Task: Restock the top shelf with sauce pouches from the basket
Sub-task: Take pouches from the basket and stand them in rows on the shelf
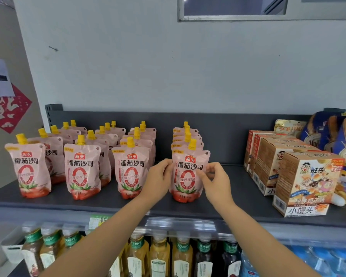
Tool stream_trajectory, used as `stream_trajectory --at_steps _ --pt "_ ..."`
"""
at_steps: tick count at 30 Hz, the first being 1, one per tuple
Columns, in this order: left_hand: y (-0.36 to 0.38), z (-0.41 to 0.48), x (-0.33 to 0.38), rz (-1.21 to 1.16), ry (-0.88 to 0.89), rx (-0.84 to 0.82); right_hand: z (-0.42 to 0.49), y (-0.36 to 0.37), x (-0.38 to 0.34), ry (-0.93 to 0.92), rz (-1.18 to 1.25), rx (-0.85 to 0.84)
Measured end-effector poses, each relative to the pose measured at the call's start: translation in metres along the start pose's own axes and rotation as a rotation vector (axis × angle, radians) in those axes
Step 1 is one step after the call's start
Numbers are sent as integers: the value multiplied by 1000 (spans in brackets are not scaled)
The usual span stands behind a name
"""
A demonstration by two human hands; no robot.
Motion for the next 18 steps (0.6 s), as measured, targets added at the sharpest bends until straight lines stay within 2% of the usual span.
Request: stream_trajectory --at_steps 5,9,13,16,18 --pt "0 7 -17 23 -22 -20 7 9 -1 13 0 20" --pt "2 9 -29 9 -50 -147 10 11 -2 19 6 -17" --pt "2 10 -33 84 -34 -258 14 10 -1 19 -103 -196" --pt "2 9 -35 113 -10 -271 14 8 2 39 -184 -339" --pt "3 9 -33 126 19 -266 15 7 3 47 -203 -367"
Point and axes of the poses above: each hand's wrist, its own z-axis towards the middle knuckle, its own y-axis out of the palm, x = y × z, the point moved 4 cm from there along z, towards the middle knuckle, and after that the axes turned 14 degrees about x, right-handed, at the moved point
